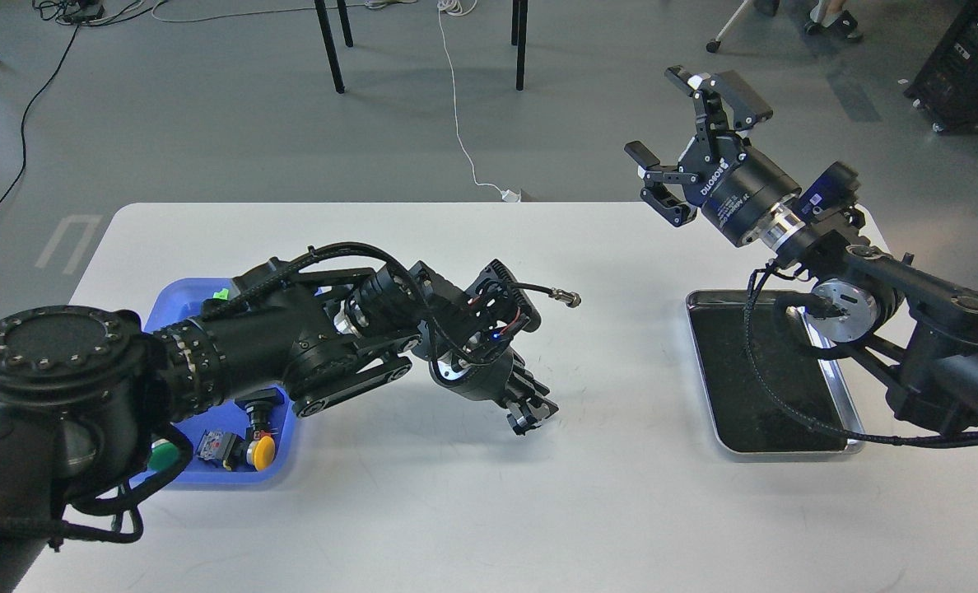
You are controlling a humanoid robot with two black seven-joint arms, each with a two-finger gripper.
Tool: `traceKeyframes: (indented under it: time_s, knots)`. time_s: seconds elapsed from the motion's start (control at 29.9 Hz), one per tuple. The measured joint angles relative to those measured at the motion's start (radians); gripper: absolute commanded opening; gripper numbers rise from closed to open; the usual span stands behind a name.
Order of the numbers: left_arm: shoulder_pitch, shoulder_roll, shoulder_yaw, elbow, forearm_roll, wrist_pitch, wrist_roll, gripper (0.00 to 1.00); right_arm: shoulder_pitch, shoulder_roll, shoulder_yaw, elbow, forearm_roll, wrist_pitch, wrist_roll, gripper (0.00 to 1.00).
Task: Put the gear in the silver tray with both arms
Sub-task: 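Carry the second gear toward the table center and release it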
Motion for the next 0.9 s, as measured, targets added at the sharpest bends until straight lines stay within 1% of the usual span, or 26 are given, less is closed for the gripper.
traceKeyframes:
  time_s: [0.1, 0.17, 0.23, 0.27, 0.3, 0.37, 0.5, 0.67, 0.74, 0.8, 0.9]
  knots:
    - [0.006, 0.000, 0.001, 0.001, 0.000, 0.000, 0.000, 0.46, -0.001, 0.000, 0.000, 0.000, 0.000, 0.001, 0.000, 0.96]
    - [0.007, 0.000, 0.001, 0.001, -0.001, 0.000, 0.000, 0.55, -0.001, -0.001, 0.000, 0.000, 0.000, 0.001, 0.000, 0.96]
    - [0.007, 0.000, 0.001, 0.002, -0.002, 0.000, 0.000, 0.66, -0.001, -0.002, 0.000, 0.000, 0.000, 0.001, 0.000, 0.96]
    - [0.007, 0.000, 0.001, 0.002, -0.002, 0.000, 0.000, 0.74, -0.001, -0.002, 0.000, 0.000, 0.000, 0.001, 0.000, 0.96]
    - [0.007, 0.000, 0.000, 0.002, -0.002, 0.000, 0.000, 0.77, -0.001, -0.002, 0.000, 0.000, 0.000, 0.001, 0.000, 0.96]
    - [0.007, 0.000, -0.007, 0.001, -0.003, 0.000, 0.000, 0.78, -0.001, -0.002, 0.000, 0.001, 0.000, 0.002, 0.000, 0.96]
    - [0.000, 0.000, -0.024, -0.012, -0.020, 0.000, 0.000, 0.84, -0.001, -0.015, 0.000, 0.005, 0.000, 0.004, 0.000, 0.97]
    - [-0.012, 0.011, -0.064, -0.051, -0.156, 0.000, -0.001, 0.92, -0.003, -0.055, 0.000, 0.012, -0.001, 0.009, 0.000, 0.97]
    - [-0.012, 0.072, -0.080, -0.071, -0.230, 0.007, 0.000, 0.93, -0.012, -0.078, 0.000, 0.013, -0.007, 0.012, 0.000, 0.97]
    - [-0.003, 0.158, -0.105, -0.097, -0.329, 0.033, 0.000, 0.94, -0.025, -0.095, -0.003, 0.013, -0.016, 0.029, 0.000, 0.97]
    - [0.055, 0.291, -0.154, -0.143, -0.535, 0.077, 0.000, 0.97, -0.038, -0.121, -0.032, 0.015, -0.058, 0.065, 0.000, 0.98]
